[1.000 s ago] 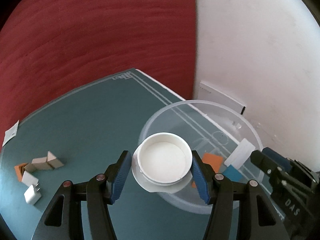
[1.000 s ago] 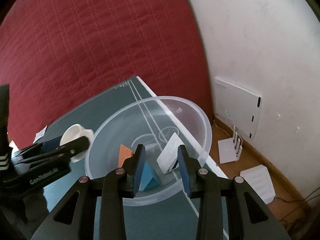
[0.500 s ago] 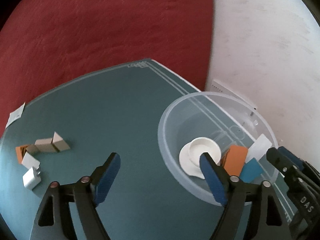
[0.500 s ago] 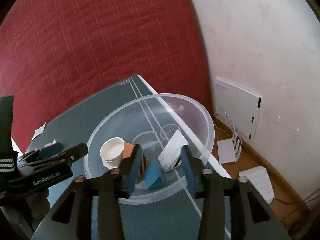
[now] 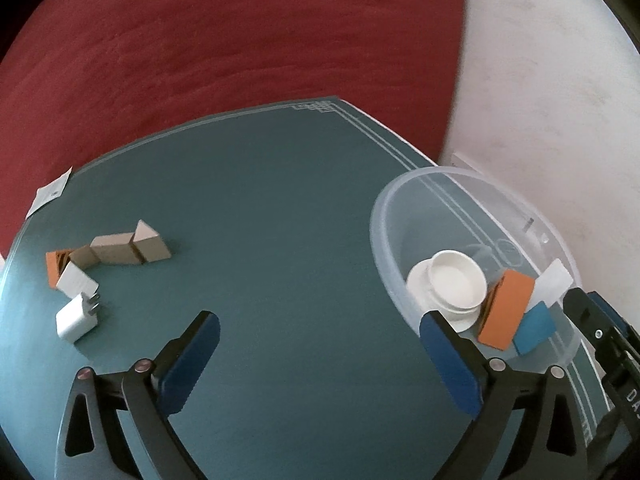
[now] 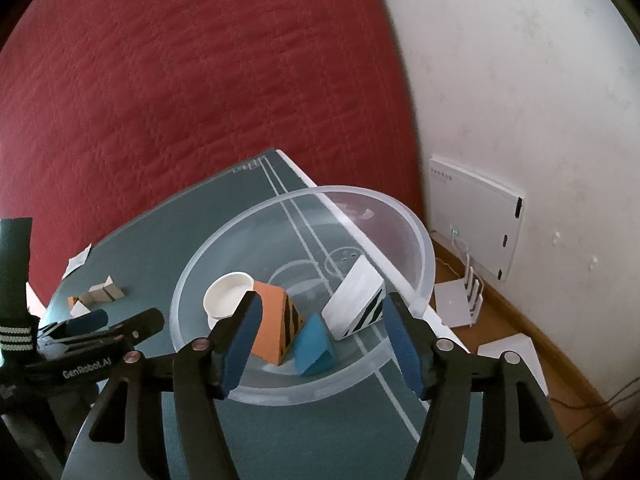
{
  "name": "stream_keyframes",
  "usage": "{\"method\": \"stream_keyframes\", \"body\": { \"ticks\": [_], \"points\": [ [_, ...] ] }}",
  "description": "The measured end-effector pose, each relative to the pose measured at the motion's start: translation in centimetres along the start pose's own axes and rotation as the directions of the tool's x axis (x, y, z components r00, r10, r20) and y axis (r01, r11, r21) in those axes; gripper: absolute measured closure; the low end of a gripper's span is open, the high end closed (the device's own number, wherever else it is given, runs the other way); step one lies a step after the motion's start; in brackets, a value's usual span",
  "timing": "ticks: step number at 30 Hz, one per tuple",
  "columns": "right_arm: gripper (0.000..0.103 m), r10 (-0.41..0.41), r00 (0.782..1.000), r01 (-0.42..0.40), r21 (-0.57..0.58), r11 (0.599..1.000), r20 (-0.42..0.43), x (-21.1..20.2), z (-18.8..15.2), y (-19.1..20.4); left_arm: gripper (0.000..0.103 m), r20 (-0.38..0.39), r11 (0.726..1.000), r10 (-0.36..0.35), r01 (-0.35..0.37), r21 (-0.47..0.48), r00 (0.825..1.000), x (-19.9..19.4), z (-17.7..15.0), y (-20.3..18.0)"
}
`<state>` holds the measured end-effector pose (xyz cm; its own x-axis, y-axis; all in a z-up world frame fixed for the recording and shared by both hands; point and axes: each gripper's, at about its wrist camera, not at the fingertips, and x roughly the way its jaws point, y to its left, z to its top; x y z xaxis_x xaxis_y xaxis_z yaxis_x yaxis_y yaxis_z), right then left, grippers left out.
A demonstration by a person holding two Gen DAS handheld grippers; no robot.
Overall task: Organize rigid objects
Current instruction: 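Open the left gripper to drop the white cup into the bowl while the right opens off the blue block, then move both grippers back over the table toward the remaining blocks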
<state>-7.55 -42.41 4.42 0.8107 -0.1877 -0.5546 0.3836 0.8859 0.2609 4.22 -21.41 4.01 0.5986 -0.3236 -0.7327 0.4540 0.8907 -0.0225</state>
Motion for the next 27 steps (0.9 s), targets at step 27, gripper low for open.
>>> {"method": "stream_keyframes", "body": {
  "ticks": [27],
  "points": [
    [0.029,0.044,0.999,-0.043,-0.094,0.995,0.010,-1.0,-1.1,4.6,0.001,-0.038,0.935,0.218,-0.220,-0.278,0.975,-0.8,-1.3,11.9]
  ]
}}
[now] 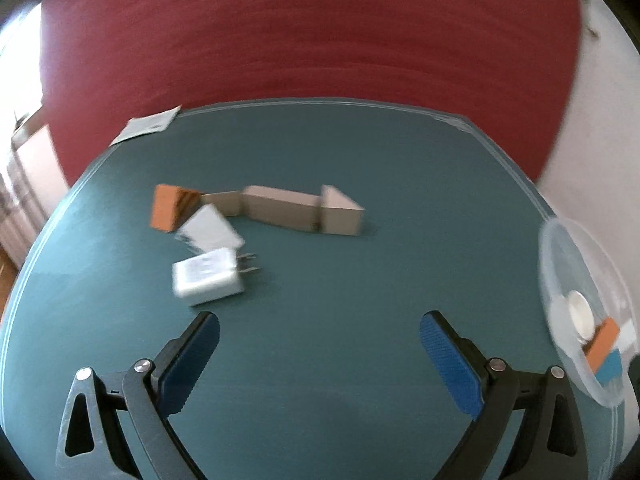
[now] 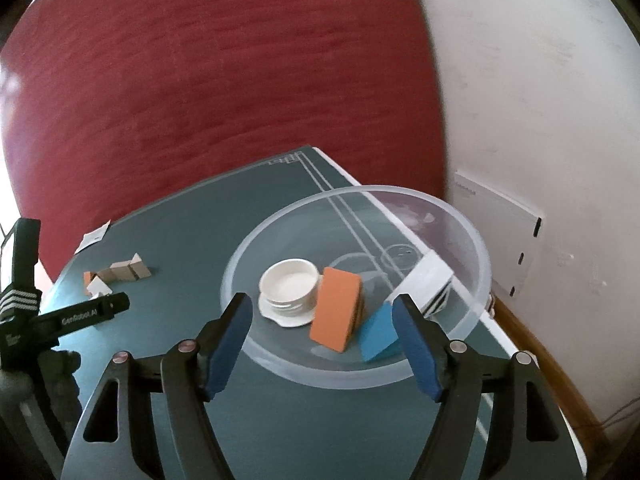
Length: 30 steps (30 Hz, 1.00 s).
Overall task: Organize rigid objects
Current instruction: 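Move both grippers back over the table toward the remaining blocks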
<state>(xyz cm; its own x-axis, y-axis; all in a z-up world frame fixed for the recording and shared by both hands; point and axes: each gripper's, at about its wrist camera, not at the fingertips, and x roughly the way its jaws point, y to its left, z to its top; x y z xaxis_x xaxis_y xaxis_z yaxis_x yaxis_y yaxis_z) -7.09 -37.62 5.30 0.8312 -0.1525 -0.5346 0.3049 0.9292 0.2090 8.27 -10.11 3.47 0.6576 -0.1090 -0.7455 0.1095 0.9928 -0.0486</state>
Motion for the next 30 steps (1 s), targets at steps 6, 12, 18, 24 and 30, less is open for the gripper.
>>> {"method": "stream_keyframes", "body": {
  "ticks": [6,12,18,24,30],
  "points": [
    [0.029,0.020,1.000,-0.020,-0.035,0.999,0.005,-0.2,-0.2,1.6,0.001,-0.011,0.996,0.044,-0.045,-0.076,0.999,0.3,0.3,3.2],
    [0.029,0.054,0.999,-0.053,-0.072,0.996,0.004,-0.4,-0.4,3.3,0.001,-0.020,0.989,0.074,-0.076,-0.124,0.997,1.0,0.8,5.0],
    [0.029,0.087,0.996,-0.088,-0.101,0.991,-0.011,-0.3,-0.7,4.7,0.001,-0.036,0.980,0.118,-0.123,-0.158,0.992,2.1,1.3,5.7],
    [0.029,0.111,0.994,-0.113,-0.125,0.986,-0.024,0.0,-1.0,5.7,0.001,-0.061,0.965,0.171,-0.179,-0.189,0.983,3.9,1.9,6.6],
    [0.029,0.135,0.990,-0.140,-0.149,0.979,-0.045,0.3,-1.5,6.7,0.001,-0.084,0.963,0.178,-0.191,-0.189,0.980,5.2,2.2,6.6]
  ]
}}
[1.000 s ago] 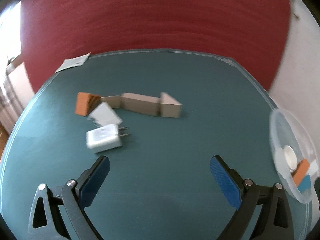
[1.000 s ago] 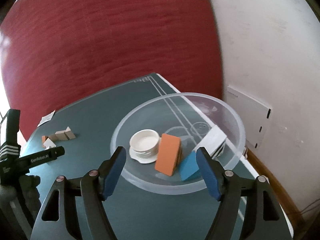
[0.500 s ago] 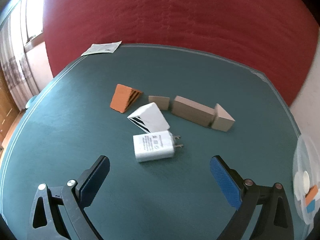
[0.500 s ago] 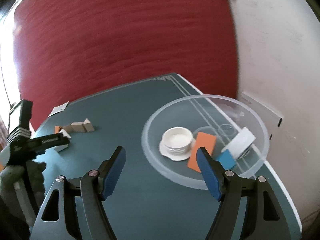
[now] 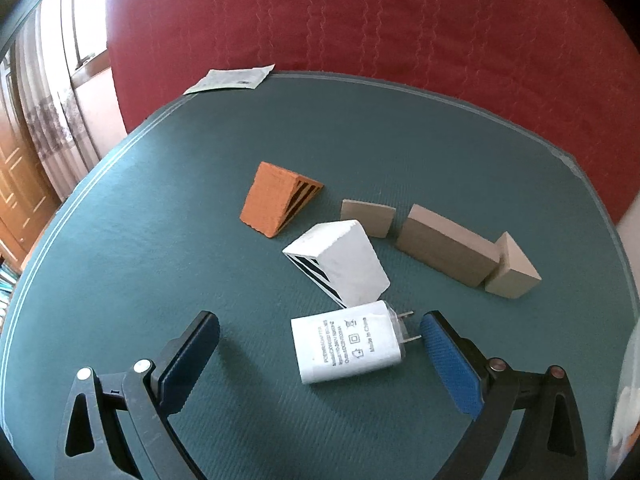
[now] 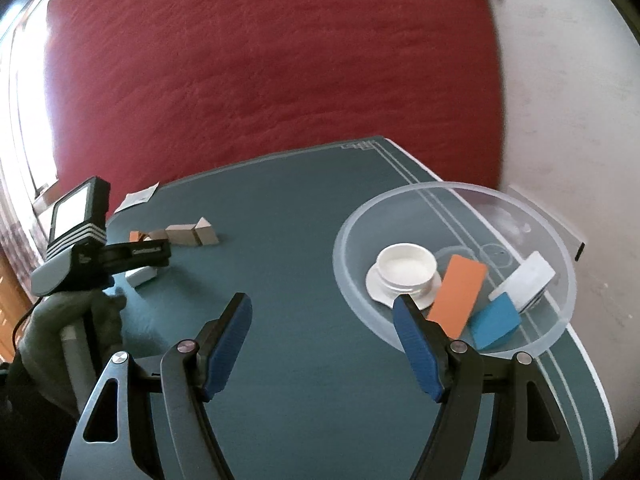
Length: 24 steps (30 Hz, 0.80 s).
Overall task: Organize rigid objects
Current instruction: 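Move both grippers back over the table toward the remaining blocks, then grasp the white charger plug with the left gripper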
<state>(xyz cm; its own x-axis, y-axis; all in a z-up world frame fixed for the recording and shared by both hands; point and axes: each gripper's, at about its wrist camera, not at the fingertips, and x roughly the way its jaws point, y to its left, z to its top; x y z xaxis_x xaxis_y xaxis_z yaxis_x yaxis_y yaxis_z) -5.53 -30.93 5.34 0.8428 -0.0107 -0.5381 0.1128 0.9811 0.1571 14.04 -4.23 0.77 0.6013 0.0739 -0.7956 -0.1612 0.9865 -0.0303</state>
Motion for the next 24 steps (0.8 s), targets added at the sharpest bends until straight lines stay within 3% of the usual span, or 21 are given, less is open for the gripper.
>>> {"method": "stream_keyframes", "body": {
  "ticks": [8,18,24],
  "points": [
    [0.029,0.026,0.999,-0.026,-0.022,0.999,-0.030,0.9,-0.1,1.3,0.004,0.002,1.000,-0.020,0.020,0.008,1.000,-0.1,-0.3,0.1],
    [0.029,0.069,0.991,-0.072,-0.019,0.997,-0.115,2.8,-0.2,2.0,0.038,0.040,0.997,-0.046,0.043,0.060,0.998,-1.3,-1.2,0.5],
    [0.029,0.115,0.980,-0.121,-0.029,0.992,-0.162,4.2,0.3,3.1,0.038,0.041,0.995,-0.082,0.080,0.062,0.996,-2.0,-1.9,1.6]
  ]
}}
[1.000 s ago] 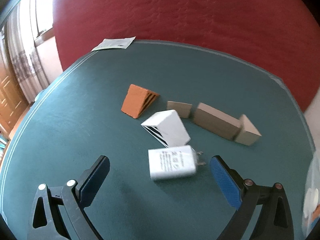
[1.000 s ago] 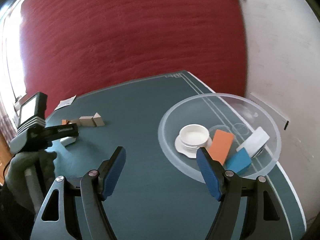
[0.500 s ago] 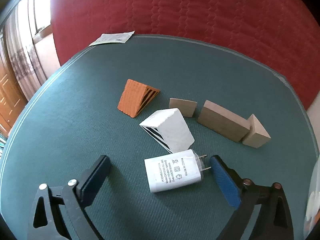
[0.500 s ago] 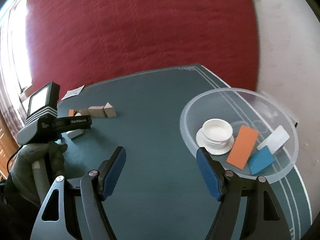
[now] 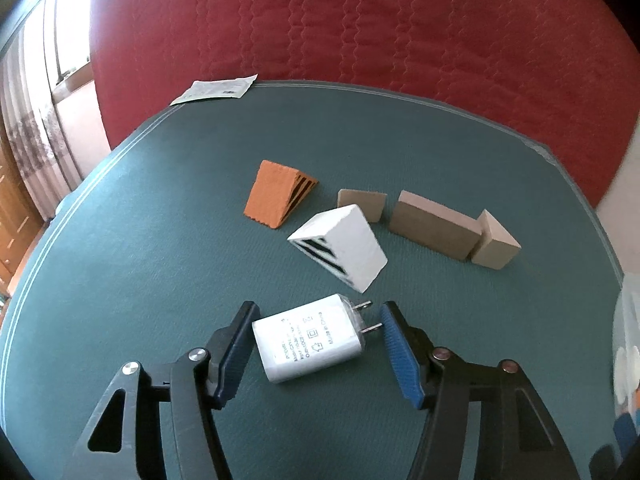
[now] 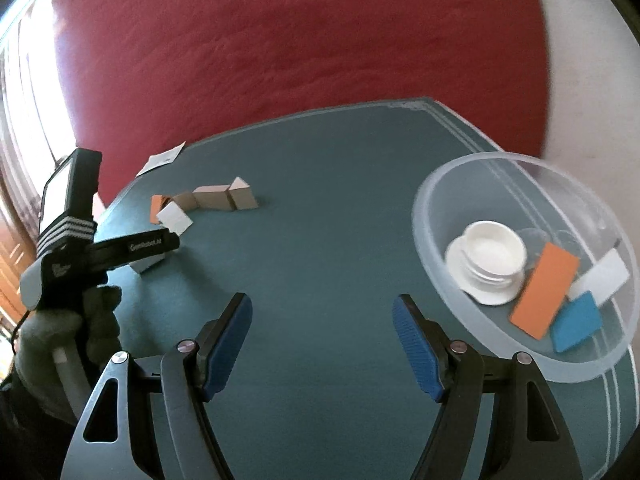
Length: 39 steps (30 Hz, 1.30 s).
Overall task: Organize rigid objects
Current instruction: 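Grasp the white charger plug with the left gripper, then grasp the beige triangular block with the right gripper while the left holds the charger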
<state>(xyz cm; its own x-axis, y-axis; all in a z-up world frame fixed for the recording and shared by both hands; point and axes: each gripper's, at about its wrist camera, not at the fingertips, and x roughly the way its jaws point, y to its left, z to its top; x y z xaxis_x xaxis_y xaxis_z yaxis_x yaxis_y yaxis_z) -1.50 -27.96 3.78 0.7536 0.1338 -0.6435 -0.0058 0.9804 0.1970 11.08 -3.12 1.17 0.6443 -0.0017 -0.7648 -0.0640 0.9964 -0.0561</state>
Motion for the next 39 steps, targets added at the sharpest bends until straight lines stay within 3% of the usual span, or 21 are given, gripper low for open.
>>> {"method": "stream_keyframes", "body": {
  "ticks": [9,16,21,28,39],
  "points": [
    [0.029,0.072,0.995,-0.074,-0.032,0.997,-0.064,2.1,2.3,1.5,0.038,0.015,0.999,0.001,0.000,-0.041,1.000,-0.9,-0.6,2.2],
    [0.029,0.069,0.994,-0.074,-0.047,0.996,-0.088,6.0,4.0,3.0,0.038,0.036,0.998,0.023,-0.021,-0.051,0.999,-1.2,-0.7,2.7],
    [0.031,0.077,0.992,-0.090,-0.127,0.988,-0.100,9.1,5.1,5.5,0.038,0.044,0.999,0.024,-0.022,-0.046,0.999,-1.3,-0.9,2.7],
    [0.047,0.078,0.989,-0.097,-0.150,0.984,-0.126,12.8,7.4,7.2,0.038,0.036,0.998,0.019,-0.016,-0.063,0.999,-1.1,-0.9,3.1],
    [0.057,0.074,0.990,-0.092,-0.146,0.985,-0.124,14.9,9.3,7.8,0.038,0.029,0.998,0.014,-0.012,-0.068,0.999,-1.0,-0.9,3.3]
  ]
}}
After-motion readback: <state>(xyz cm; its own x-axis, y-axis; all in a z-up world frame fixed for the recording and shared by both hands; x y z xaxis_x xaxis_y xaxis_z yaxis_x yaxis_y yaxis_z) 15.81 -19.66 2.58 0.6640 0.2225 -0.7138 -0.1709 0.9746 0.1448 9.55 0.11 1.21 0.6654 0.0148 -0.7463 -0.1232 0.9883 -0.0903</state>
